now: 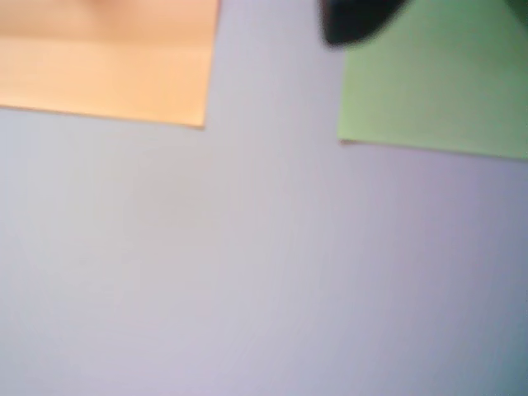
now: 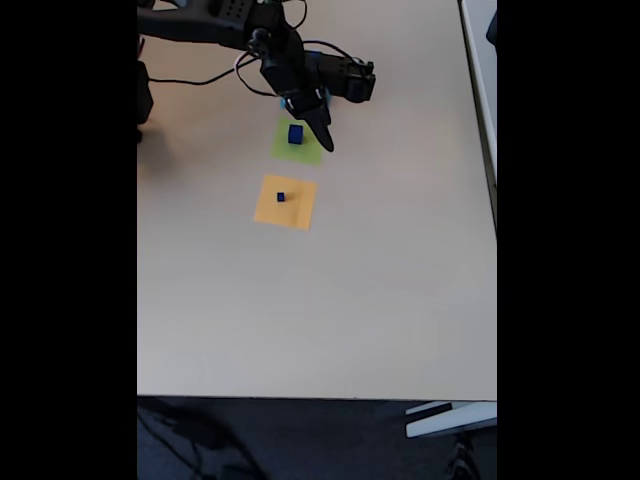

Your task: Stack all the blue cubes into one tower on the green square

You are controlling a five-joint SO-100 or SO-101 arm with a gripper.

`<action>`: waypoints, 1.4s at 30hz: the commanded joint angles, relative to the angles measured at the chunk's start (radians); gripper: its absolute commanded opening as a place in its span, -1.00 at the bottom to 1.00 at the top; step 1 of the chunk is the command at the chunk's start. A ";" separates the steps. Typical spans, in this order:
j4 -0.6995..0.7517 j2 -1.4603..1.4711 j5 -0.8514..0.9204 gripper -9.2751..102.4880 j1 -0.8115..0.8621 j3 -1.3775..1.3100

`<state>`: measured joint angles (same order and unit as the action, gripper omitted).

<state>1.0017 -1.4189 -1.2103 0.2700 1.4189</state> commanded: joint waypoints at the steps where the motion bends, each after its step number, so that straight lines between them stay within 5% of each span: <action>1: -0.046 -0.101 0.049 -0.32 0.034 0.041; 24: -0.295 -0.184 0.137 -0.35 0.135 0.453; 42: -0.275 -0.123 0.123 -0.38 0.206 0.466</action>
<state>0.7210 -1.5248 -1.0707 0.4740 1.8883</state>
